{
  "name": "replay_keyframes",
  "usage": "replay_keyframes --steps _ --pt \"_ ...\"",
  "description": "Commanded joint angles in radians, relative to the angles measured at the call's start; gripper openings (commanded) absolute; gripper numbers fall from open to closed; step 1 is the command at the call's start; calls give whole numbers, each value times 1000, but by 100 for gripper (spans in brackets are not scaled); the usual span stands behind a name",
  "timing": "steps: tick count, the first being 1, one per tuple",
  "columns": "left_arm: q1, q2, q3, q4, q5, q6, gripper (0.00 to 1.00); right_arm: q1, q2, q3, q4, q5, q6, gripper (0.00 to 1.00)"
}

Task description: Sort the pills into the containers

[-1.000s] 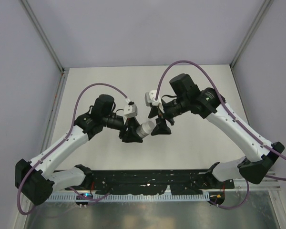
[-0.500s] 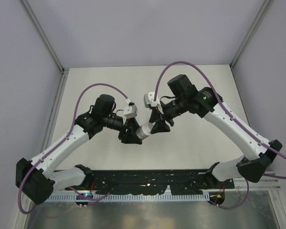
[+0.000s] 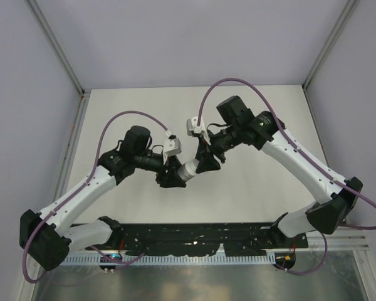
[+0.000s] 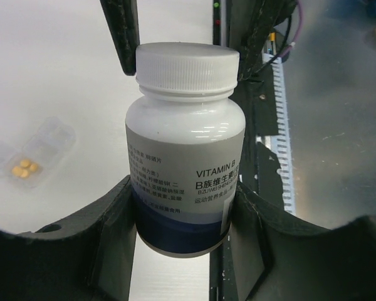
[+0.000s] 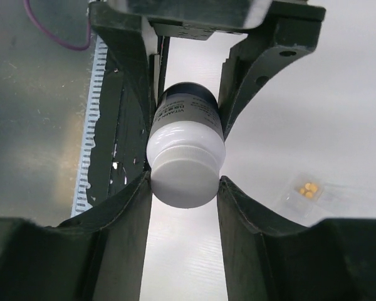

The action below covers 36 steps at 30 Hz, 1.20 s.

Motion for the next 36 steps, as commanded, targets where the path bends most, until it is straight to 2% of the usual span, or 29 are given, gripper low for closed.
replay_keyframes --steps 1,11,16,23,29,32,36 --pt "-1 -64 -17 124 -188 -33 0 -14 49 26 48 -23 93 27" --pt "-23 -107 -77 226 -504 -70 0 -100 167 50 128 -91 274 25" --pt "-83 -113 -86 226 -648 -15 0 -137 247 58 173 -151 371 27" --pt "-175 -115 -98 247 -876 63 0 -161 324 61 217 -154 476 31" --pt "-222 -89 -96 264 -1015 105 0 -166 354 66 234 -174 524 46" --pt "-225 -80 -95 266 -1032 109 0 -166 350 63 234 -191 517 53" --pt "-225 -78 -98 266 -1030 111 0 -167 296 44 234 -157 465 68"
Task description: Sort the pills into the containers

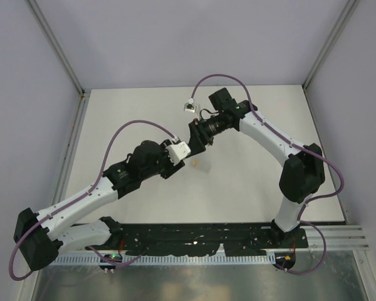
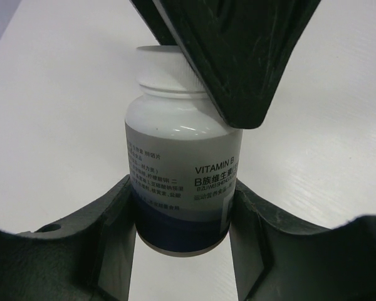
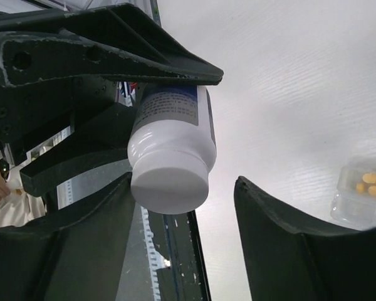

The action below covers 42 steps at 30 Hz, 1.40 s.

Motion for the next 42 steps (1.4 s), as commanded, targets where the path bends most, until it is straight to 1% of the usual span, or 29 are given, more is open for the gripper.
replay_keyframes --steps 1,3,5,10,14,17,19,24,28,33,36,39,42 --pt "-6 -6 21 114 -29 23 0 0 -62 1 27 33 -44 73" --pt "-5 -6 23 111 -27 22 0 0 -102 -14 25 53 -68 78" --pt "-5 -6 23 111 -20 22 0 -1 -145 -31 25 82 -94 81" --pt "-2 -18 27 98 19 14 0 0 -270 -79 27 159 -172 83" --pt "18 -38 32 69 216 -3 0 5 -347 -106 24 175 -238 83" --pt "49 -48 38 40 400 -17 0 19 -393 -125 15 173 -289 83" --pt "75 -54 44 20 526 -32 0 42 -427 -134 1 179 -343 83" --pt "164 -38 67 5 824 -89 0 94 -467 -146 -34 207 -415 83" --pt "204 0 90 -9 968 -122 0 126 -484 -143 -59 210 -449 83" --pt "210 20 102 -27 1024 -121 0 134 -482 -142 -67 198 -456 80" --pt "210 29 105 -35 1024 -119 0 138 -478 -136 -68 193 -458 75" --pt "210 37 107 -37 1025 -116 0 142 -466 -129 -68 185 -456 68" --pt "210 40 111 -38 1028 -116 0 145 -447 -122 -68 175 -452 64"
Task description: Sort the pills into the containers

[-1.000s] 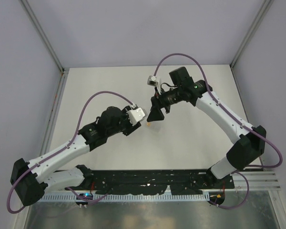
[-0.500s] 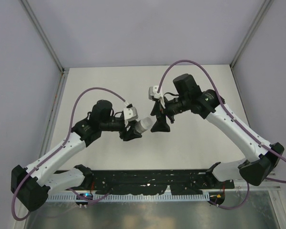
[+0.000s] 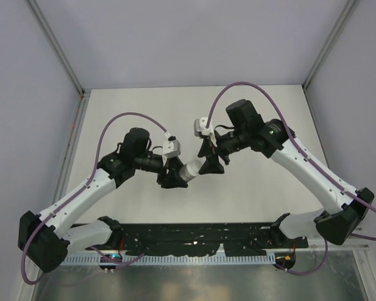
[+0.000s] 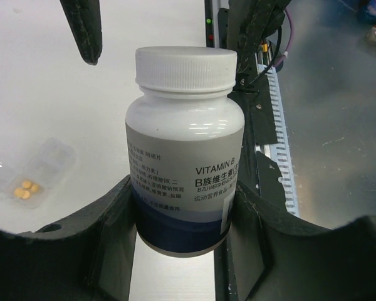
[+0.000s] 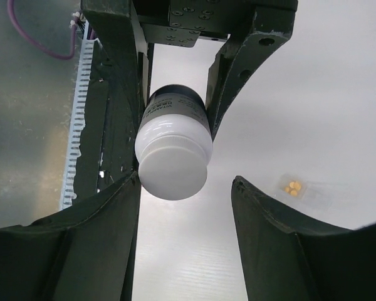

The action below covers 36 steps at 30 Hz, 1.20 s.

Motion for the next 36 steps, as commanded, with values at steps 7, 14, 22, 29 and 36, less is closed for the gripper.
replay_keyframes --steps 7,14,22,29,36 --pt "3 13 51 5 44 -10 0 19 30 37 3 -57 -3 56" --pt "2 10 46 11 -1 -10 0 20 57 45 0 -83 18 37" --pt "2 -11 29 28 -160 -7 0 19 110 71 0 -57 75 31" --pt "3 -39 6 61 -320 -15 0 11 148 85 3 -49 110 30" --pt "0 -65 -20 100 -450 -26 0 -23 189 98 20 -69 172 29"
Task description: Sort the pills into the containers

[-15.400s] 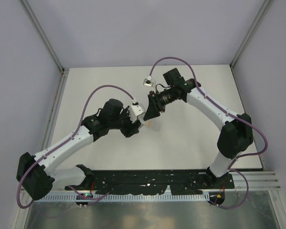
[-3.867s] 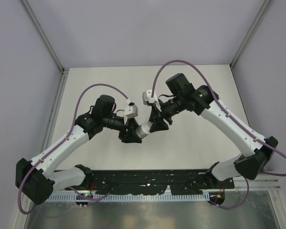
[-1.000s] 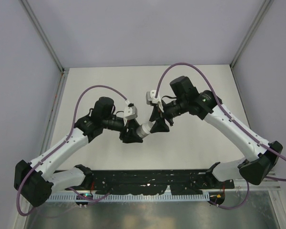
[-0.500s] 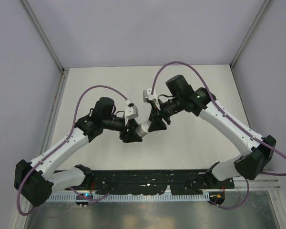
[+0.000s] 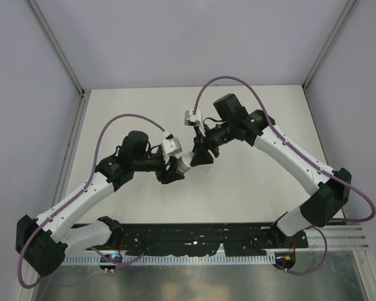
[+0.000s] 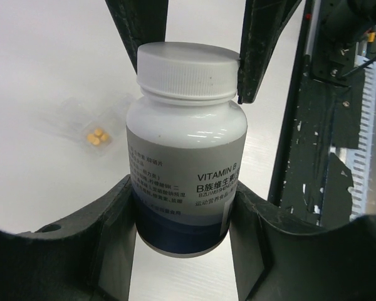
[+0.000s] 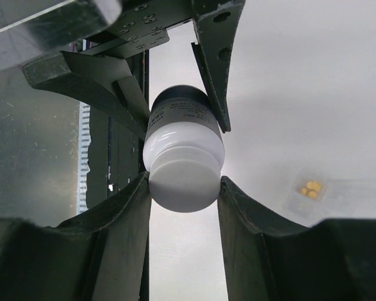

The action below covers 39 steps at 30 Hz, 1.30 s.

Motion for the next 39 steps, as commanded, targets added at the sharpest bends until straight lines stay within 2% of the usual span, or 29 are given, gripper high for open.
replay_keyframes --steps 1,4,8,12,16,22,31,39 --pt "7 -39 -7 129 -168 -26 0 -12 22 39 -2 -52 68 30" --pt "-1 -48 -15 141 -208 -25 0 -31 50 53 1 -66 97 32" --pt "-7 -46 -19 141 -238 -13 0 -42 70 59 3 -74 116 42" --pt "-11 -43 -22 143 -249 -8 0 -47 71 58 1 -74 116 54" --pt "-11 -39 -27 147 -249 -6 0 -48 55 48 6 -60 107 72" --pt "-12 -33 -23 147 -203 -10 0 -48 27 32 30 -40 111 85" --pt "-12 -20 -16 136 -47 -10 0 -48 39 41 61 -39 142 91" --pt "-16 1 10 135 -48 -29 0 -47 48 38 90 -79 165 92"
